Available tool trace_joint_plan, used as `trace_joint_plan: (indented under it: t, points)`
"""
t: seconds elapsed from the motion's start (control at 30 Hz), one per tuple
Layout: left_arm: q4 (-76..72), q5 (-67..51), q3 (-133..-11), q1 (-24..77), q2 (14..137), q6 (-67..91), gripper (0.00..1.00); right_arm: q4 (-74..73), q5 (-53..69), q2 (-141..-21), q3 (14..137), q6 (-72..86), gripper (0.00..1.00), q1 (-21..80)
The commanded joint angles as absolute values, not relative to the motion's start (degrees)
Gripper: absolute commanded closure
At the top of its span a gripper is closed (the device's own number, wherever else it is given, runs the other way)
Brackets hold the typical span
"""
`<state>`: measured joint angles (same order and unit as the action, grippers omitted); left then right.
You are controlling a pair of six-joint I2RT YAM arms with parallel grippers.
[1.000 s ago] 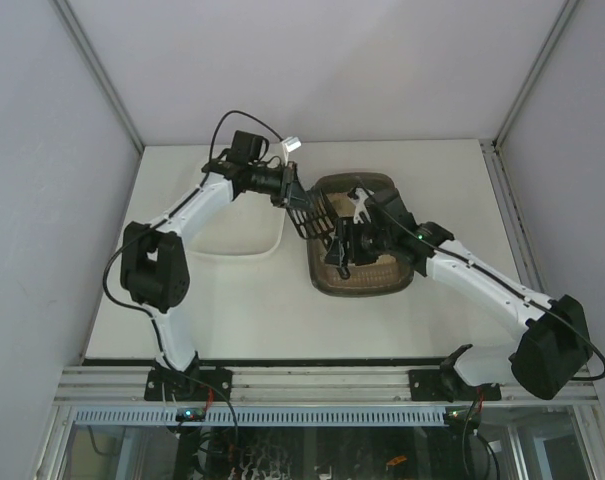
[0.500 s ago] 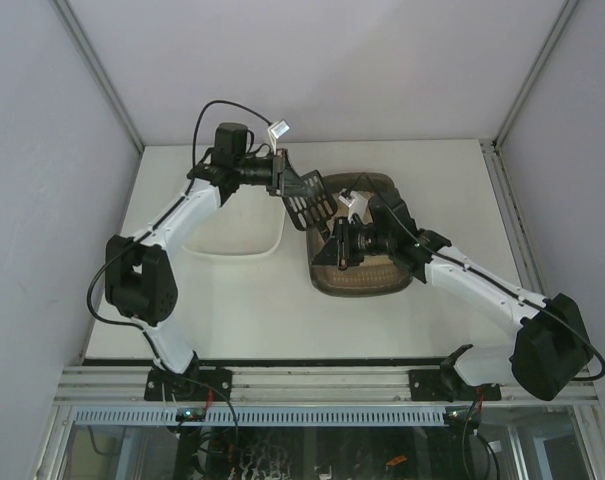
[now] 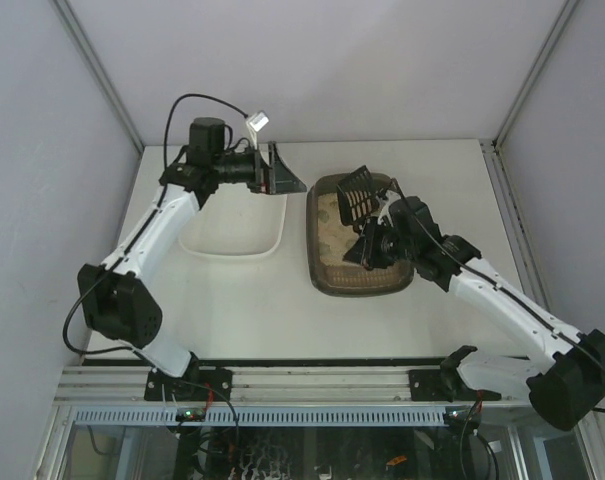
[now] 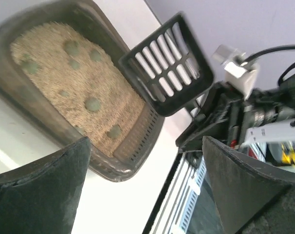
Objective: Clean the litter box
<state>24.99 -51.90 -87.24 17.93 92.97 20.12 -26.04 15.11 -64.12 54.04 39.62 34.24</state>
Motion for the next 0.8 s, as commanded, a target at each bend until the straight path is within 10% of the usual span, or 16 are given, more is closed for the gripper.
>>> trace_joint_plan:
  t: [0.0, 0.43, 0.77]
  points:
    - [20.2, -41.8, -85.8, 16.4, 85.7, 25.8, 0.00, -43.2, 9.7, -70.5, 59.8, 35.8, 1.00, 31.5]
    - [16.2, -4.6, -68.0, 19.4, 70.6, 43.3, 0.00, -57.6, 10.3, -92.1, 75.9, 26.5, 1.00, 27.2]
    - [15.1, 2.9, -57.9, 19.5, 67.1, 55.8, 0.00, -70.8, 18.3, -96.1, 80.5, 26.1, 1.00, 22.6]
